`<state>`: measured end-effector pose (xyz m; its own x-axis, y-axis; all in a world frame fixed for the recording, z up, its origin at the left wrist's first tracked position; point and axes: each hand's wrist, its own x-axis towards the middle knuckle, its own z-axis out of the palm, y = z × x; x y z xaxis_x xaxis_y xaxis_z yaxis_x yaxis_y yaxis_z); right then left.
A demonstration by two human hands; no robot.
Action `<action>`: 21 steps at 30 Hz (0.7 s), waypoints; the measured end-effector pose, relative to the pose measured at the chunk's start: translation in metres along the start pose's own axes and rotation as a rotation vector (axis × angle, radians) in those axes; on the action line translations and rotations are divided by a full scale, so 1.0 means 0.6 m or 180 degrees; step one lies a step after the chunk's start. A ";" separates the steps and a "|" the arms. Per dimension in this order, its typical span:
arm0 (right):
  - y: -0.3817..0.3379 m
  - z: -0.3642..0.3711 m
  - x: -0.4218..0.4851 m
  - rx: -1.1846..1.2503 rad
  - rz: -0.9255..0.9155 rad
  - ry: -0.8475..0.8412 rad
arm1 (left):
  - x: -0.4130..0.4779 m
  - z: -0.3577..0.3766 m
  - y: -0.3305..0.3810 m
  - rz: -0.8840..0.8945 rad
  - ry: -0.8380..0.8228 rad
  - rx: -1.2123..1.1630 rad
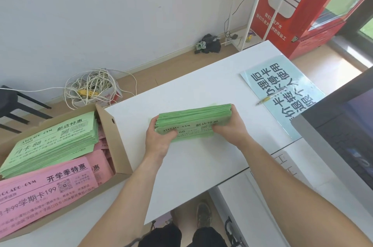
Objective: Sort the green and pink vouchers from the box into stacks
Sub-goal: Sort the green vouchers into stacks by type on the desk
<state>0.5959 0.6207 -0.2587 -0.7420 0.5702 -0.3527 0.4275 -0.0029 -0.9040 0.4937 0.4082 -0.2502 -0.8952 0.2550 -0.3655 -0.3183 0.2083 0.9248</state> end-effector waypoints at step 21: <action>0.003 -0.007 -0.022 -0.0249 -0.0292 0.0132 | 0.008 -0.002 0.028 0.0375 0.0000 0.1413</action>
<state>0.6087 0.6164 -0.2547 -0.7585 0.5986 -0.2576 0.3990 0.1141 -0.9098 0.4835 0.4119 -0.2362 -0.9173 0.3011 -0.2606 -0.0499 0.5623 0.8254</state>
